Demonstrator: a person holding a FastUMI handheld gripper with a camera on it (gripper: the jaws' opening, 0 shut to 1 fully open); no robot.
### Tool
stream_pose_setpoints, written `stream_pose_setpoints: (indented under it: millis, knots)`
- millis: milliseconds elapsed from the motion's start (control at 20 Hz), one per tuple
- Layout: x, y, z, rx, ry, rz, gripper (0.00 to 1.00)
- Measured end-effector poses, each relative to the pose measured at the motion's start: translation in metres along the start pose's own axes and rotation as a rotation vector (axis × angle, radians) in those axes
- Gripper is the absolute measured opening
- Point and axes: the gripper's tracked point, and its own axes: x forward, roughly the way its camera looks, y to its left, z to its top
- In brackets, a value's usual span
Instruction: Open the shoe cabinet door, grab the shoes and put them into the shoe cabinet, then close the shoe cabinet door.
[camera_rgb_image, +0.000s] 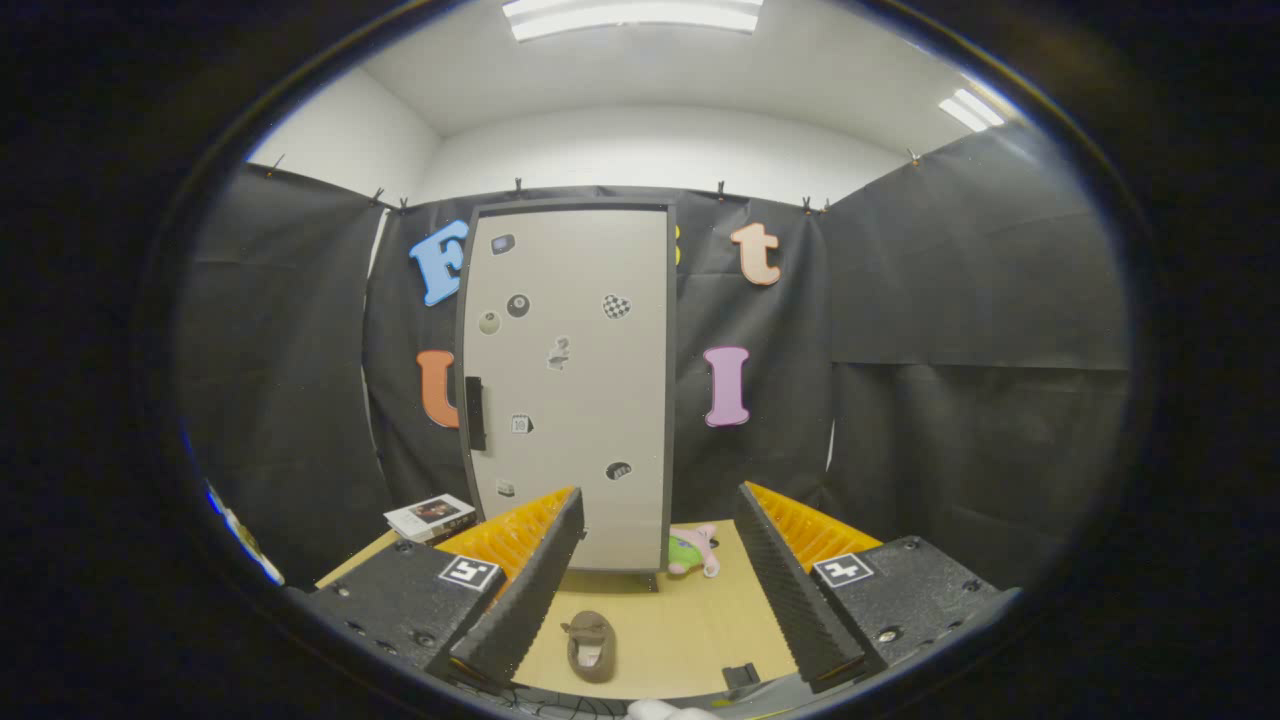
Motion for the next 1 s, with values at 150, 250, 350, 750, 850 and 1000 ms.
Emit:
stream_pose_setpoints:
  millis: [150, 250, 350, 750, 850, 1000]
  knots:
    - [0.003, 0.008, -0.003, -0.001, 0.010, 0.005, 0.99]
    - [0.011, 0.014, -0.006, -0.001, 0.021, 0.001, 0.99]
    - [0.024, 0.025, -0.008, -0.002, 0.029, 0.006, 0.99]
    - [0.126, 0.122, -0.016, -0.004, 0.058, 0.106, 0.99]
    - [0.157, 0.160, -0.018, 0.001, 0.062, 0.164, 0.99]
    - [0.207, 0.211, -0.023, 0.011, 0.081, 0.237, 0.99]
